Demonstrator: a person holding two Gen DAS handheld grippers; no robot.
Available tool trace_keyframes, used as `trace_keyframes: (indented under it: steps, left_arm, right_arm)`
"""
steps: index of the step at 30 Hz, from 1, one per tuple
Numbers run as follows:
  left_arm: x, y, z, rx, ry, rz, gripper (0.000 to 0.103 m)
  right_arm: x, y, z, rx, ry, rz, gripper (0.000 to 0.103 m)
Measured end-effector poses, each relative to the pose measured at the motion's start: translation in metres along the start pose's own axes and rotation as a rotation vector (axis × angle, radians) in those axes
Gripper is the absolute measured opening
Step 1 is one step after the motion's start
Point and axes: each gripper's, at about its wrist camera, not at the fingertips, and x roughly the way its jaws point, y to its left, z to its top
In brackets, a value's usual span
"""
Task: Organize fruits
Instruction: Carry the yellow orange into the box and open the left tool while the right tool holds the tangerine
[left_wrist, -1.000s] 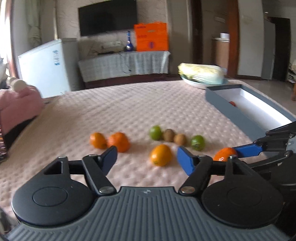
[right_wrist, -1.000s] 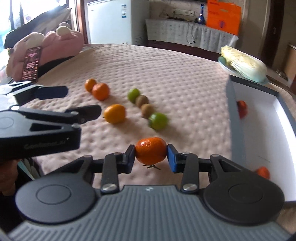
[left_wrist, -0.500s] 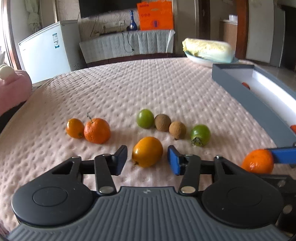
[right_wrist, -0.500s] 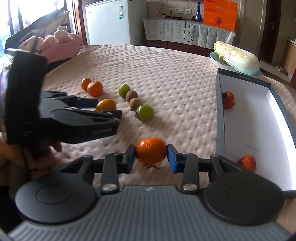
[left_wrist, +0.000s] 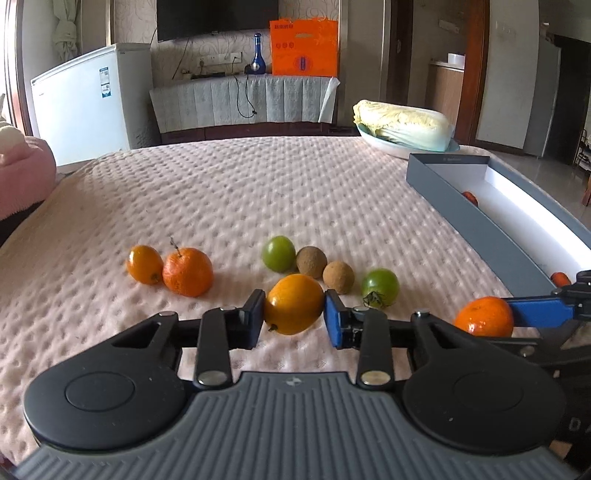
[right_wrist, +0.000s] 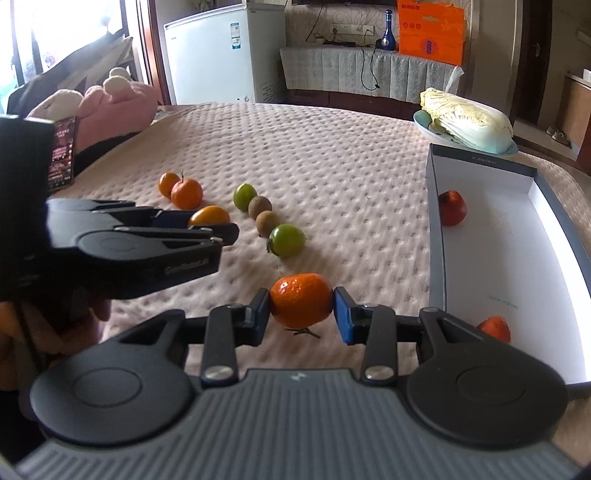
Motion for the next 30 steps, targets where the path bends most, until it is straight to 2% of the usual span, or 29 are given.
trace_keyframes:
  steps: [15,22,30]
  left_arm:
    - [-0.03,0.014,0.002,0.016,-0.051,0.042,0.04]
    - [-0.04,0.0,0.011,0.026,-0.088,0.029,0.04]
    - [-0.044,-0.016,0.015,0.035,-0.092,0.011,0.04]
  right_arm:
    - [-0.008,0.0,0.007,0.013,-0.053,0.03,0.04]
    - [-0.017,-0.011,0.01,0.047,-0.089,0.03,0.04]
    - [-0.026,-0.02,0.011,0.06,-0.115,0.033,0.04]
